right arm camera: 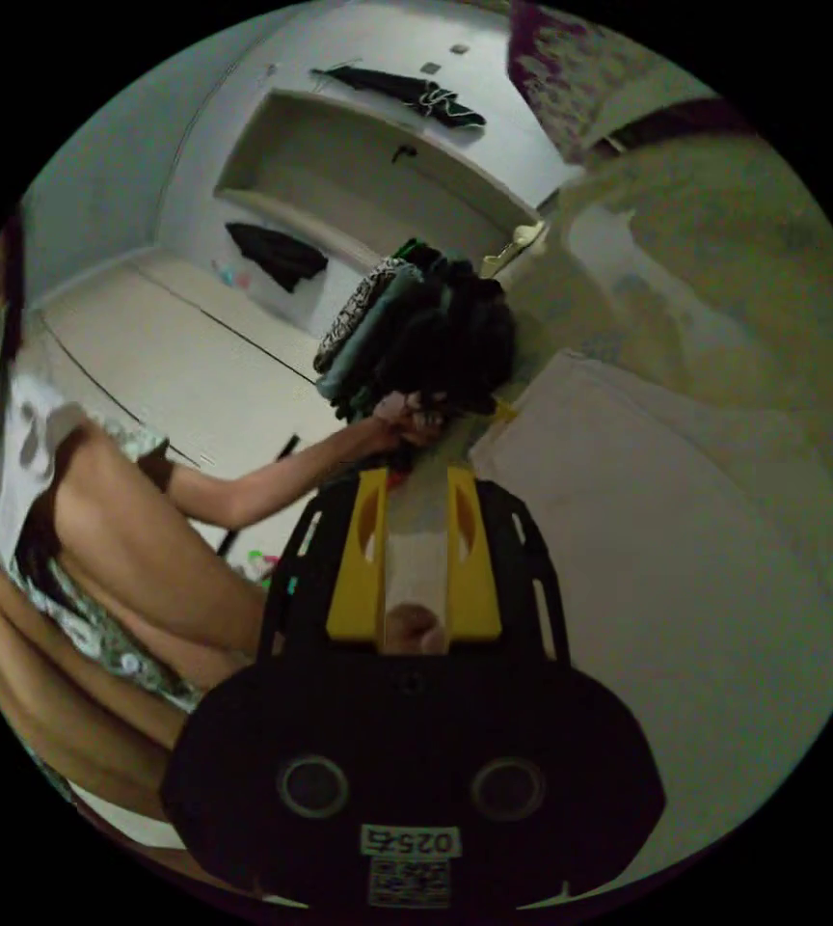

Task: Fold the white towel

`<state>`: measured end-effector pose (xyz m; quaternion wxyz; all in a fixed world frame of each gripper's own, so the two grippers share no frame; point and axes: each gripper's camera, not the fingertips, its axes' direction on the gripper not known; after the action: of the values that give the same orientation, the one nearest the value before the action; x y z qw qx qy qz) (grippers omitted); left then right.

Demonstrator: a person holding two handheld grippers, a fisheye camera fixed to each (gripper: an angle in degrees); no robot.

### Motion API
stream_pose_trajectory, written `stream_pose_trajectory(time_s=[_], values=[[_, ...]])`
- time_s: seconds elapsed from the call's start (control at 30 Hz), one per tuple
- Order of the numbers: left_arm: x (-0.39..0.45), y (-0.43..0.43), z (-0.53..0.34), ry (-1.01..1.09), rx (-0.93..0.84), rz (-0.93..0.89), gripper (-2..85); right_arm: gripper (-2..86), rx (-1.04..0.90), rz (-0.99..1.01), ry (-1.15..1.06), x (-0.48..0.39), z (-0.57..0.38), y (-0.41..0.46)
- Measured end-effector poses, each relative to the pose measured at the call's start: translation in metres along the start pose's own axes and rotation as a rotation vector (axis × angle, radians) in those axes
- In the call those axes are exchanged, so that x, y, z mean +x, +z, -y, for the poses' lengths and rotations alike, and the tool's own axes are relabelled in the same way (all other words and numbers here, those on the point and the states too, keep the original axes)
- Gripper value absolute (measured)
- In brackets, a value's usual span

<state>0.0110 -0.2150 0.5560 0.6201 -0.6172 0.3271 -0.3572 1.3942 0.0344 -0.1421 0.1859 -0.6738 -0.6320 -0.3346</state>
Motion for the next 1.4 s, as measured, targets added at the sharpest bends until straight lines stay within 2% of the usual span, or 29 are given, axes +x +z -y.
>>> stream_pose_trajectory(time_s=[0.1,0.2,0.3,0.4,0.47,0.53,0.6,0.67,0.7,0.73,0.83,0.93,1.0,1.03,1.07,1.1,1.13,1.17,1.2,1.27,1.33,1.4], values=[[0.032,-0.023,-0.028,0.043,0.103,0.086,2.2,14.6,0.018,-0.183,0.017,-0.02,-0.045,-0.041],[0.08,-0.038,-0.059,0.123,0.223,0.141,4.3,16.6,0.126,-0.375,0.178,-0.021,-0.095,-0.097],[0.154,-0.019,-0.081,0.341,0.242,0.134,5.2,16.8,0.279,-0.543,0.433,-0.004,-0.145,-0.151],[0.237,0.049,-0.093,0.556,0.165,0.028,5.5,16.3,0.331,-0.497,0.612,0.034,-0.177,-0.175],[0.3,0.13,-0.105,0.656,0.042,-0.113,5.3,15.3,0.352,-0.365,0.647,0.068,-0.178,-0.175],[0.349,0.191,-0.121,0.73,-0.06,-0.195,5.3,15.0,0.357,-0.345,0.64,0.085,-0.165,-0.173],[0.396,0.242,-0.142,0.849,-0.108,-0.128,5.4,12.2,0.289,-0.338,0.629,0.099,-0.143,-0.168],[0.434,0.32,-0.169,0.988,-0.198,0.199,4.8,5.8,0.105,-0.481,0.627,0.106,-0.123,-0.164],[0.436,0.341,-0.175,1.009,-0.259,0.291,4.1,5.4,0.059,-0.528,0.595,0.106,-0.12,-0.163],[0.446,0.345,-0.19,1.098,-0.142,0.234,2.7,5.1,0.043,-0.54,0.573,0.108,-0.119,-0.167],[0.454,0.367,-0.198,1.051,-0.221,0.23,1.8,5.6,0.031,-0.468,0.608,0.111,-0.122,-0.178],[0.451,0.375,-0.197,0.937,-0.262,0.166,-0.9,7.3,0.112,-0.584,0.536,0.07,-0.12,-0.196],[0.457,0.37,-0.205,0.929,-0.218,0.078,-1.3,2.9,0.2,-0.591,0.443,0.045,-0.118,-0.201],[0.463,0.368,-0.212,0.941,-0.18,-0.028,-1.3,0.4,0.233,-0.573,0.348,0.033,-0.115,-0.199],[0.472,0.372,-0.218,0.959,-0.161,-0.138,-1.0,-0.3,0.221,-0.6,0.268,0.029,-0.11,-0.191],[0.476,0.377,-0.221,0.963,-0.156,-0.173,-0.9,-0.4,0.187,-0.66,0.267,0.032,-0.108,-0.185],[0.485,0.397,-0.225,0.974,-0.166,-0.168,-0.9,-0.7,0.026,-0.845,0.302,0.048,-0.103,-0.169],[0.491,0.431,-0.228,0.995,-0.21,-0.046,-0.9,-0.8,-0.239,-0.984,0.299,0.071,-0.104,-0.148],[0.492,0.452,-0.231,1.01,-0.254,0.031,-0.9,-0.9,-0.114,-1.008,0.221,0.065,-0.104,-0.153],[0.49,0.48,-0.236,1.069,-0.251,-0.008,-1.0,-0.9,-0.198,-1.003,0.346,0.066,-0.095,-0.168],[0.492,0.49,-0.237,1.059,-0.344,0.019,-1.0,-0.9,-0.11,-1.041,0.237,0.036,-0.095,-0.173],[0.493,0.482,-0.244,1.095,-0.278,0.007,-0.9,-0.9,-0.081,-1.059,0.196,0.023,-0.1,-0.172]])
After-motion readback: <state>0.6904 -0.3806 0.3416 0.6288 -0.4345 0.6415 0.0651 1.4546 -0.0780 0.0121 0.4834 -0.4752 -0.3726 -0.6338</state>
